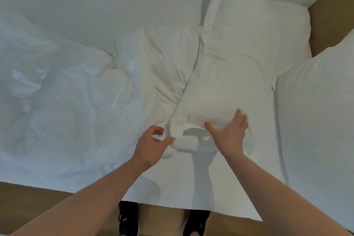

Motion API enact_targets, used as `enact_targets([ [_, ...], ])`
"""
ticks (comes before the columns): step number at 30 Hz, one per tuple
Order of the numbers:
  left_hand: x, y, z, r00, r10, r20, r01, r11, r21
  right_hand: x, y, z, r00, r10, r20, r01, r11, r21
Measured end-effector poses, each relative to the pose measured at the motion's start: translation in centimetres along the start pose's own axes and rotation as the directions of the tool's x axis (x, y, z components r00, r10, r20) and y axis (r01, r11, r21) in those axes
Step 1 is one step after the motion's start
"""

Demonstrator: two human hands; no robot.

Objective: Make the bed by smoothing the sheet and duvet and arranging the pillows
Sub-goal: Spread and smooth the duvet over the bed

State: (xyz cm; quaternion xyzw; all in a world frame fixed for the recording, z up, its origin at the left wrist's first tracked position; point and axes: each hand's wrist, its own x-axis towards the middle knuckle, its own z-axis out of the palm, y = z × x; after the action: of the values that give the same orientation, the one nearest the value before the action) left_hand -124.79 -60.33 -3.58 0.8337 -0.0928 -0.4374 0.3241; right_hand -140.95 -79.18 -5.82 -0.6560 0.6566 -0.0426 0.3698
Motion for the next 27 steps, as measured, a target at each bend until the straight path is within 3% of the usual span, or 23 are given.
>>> enact_targets([
  [2,1.2,3.5,0.6,0.993,0.095,-0.069,-0.096,0.995,-0.009,0.5,0.5,-0.6,1.000,-0.019,0.014,0.020,0.997,-0.077],
  [4,2.6,6.8,1.5,0.993,0.111,-0.049,-0.112,0.994,-0.007,0.7,1.5,-1.7,0.999,-0.034,0.023,0.036,0.995,-0.095],
  [7,4.5,10.7,4.5,0.991,0.067,0.114,-0.066,0.998,-0.015,1.0,3.9,-3.1,0.993,-0.062,0.100,0.072,0.992,-0.106],
  [11,5.7,15.5,8.6,0.995,-0.030,0.094,0.024,0.997,0.071,1.3,5.8,-6.2,0.970,-0.150,0.190,0.157,0.987,-0.021],
  [14,4.4,21.9,12.0,0.967,0.256,0.015,-0.255,0.952,0.169,2.7,6.1,-9.1,0.955,-0.175,0.241,0.179,0.984,0.005],
  [16,2.0,27.4,14.9,0.847,0.529,-0.038,-0.517,0.840,0.164,4.2,5.6,-11.1,0.976,-0.187,0.112,0.174,0.977,0.120],
  [18,-0.7,32.2,18.0,0.638,0.767,-0.069,-0.749,0.640,0.172,6.2,4.5,-13.8,0.990,-0.101,-0.098,0.130,0.924,0.359],
  [20,-2.9,35.8,21.2,0.426,0.903,-0.049,-0.884,0.428,0.190,8.4,4.8,-16.4,0.977,0.045,-0.208,0.079,0.830,0.552],
  [22,-3.9,38.3,24.7,0.296,0.953,0.065,-0.941,0.280,0.190,10.5,6.1,-17.7,0.958,0.183,-0.221,0.003,0.765,0.644],
  [25,-3.9,39.3,29.6,0.240,0.870,0.430,-0.967,0.178,0.181,12.3,8.4,-18.0,0.941,0.337,-0.036,-0.160,0.535,0.830],
  [27,-3.3,37.9,31.6,0.299,0.721,0.625,-0.954,0.204,0.221,12.9,9.6,-17.8,0.891,0.447,0.076,-0.246,0.335,0.909],
])
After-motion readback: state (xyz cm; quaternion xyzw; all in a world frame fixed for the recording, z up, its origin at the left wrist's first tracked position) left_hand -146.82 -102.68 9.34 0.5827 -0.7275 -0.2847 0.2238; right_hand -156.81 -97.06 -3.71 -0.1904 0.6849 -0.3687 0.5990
